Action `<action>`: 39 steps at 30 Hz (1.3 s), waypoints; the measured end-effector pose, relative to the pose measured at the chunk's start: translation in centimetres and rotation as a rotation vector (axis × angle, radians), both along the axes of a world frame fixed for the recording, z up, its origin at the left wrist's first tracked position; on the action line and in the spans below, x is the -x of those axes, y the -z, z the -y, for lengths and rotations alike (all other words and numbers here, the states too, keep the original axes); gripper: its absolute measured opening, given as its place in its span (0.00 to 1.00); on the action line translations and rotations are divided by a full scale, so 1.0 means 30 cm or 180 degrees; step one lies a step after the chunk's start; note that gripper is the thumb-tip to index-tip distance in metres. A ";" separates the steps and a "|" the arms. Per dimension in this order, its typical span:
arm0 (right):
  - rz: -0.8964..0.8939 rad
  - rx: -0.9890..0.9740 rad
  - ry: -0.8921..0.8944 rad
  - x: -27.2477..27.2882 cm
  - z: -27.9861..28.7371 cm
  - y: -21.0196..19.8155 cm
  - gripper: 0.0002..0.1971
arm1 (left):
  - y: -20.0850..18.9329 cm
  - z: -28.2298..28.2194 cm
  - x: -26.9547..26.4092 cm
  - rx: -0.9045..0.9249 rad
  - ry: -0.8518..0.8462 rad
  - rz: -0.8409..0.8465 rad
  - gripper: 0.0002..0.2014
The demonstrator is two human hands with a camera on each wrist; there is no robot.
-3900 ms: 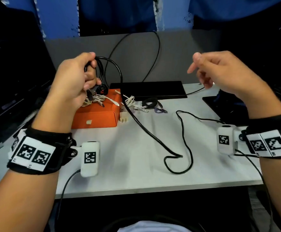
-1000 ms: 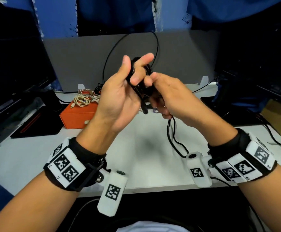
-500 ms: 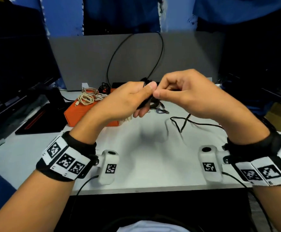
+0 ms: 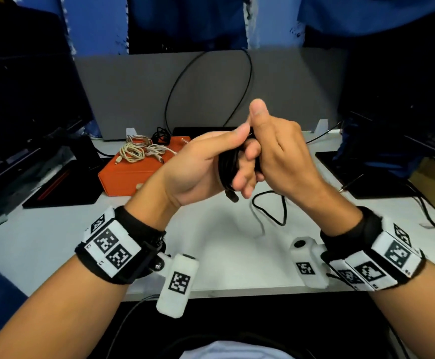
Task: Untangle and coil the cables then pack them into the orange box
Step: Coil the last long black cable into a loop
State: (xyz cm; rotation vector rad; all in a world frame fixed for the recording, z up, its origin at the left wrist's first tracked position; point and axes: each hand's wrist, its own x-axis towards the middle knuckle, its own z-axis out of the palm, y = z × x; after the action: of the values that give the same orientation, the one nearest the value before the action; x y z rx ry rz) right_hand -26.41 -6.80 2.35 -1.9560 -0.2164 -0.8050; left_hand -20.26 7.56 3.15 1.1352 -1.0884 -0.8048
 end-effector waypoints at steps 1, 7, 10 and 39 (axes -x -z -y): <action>-0.0034 0.0058 0.0014 0.000 0.003 0.003 0.31 | -0.004 0.002 0.005 -0.0099 0.0085 -0.0087 0.27; -0.0102 -0.0242 -0.0317 0.002 0.009 -0.026 0.33 | -0.017 0.019 0.045 0.0147 0.0025 -0.0421 0.27; -0.0114 -0.0619 -0.0494 0.009 0.018 -0.052 0.34 | -0.019 0.039 0.075 0.0480 -0.0027 -0.0655 0.26; -0.0298 0.0752 -0.0146 0.027 0.027 -0.056 0.06 | -0.036 -0.021 -0.074 -0.1223 -0.1963 0.1930 0.35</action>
State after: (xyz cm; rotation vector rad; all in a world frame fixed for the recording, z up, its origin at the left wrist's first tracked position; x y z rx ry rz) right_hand -27.22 -7.61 4.04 -2.1966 -0.3108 -0.6807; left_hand -18.05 8.20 4.22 1.9975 -0.9853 -0.1690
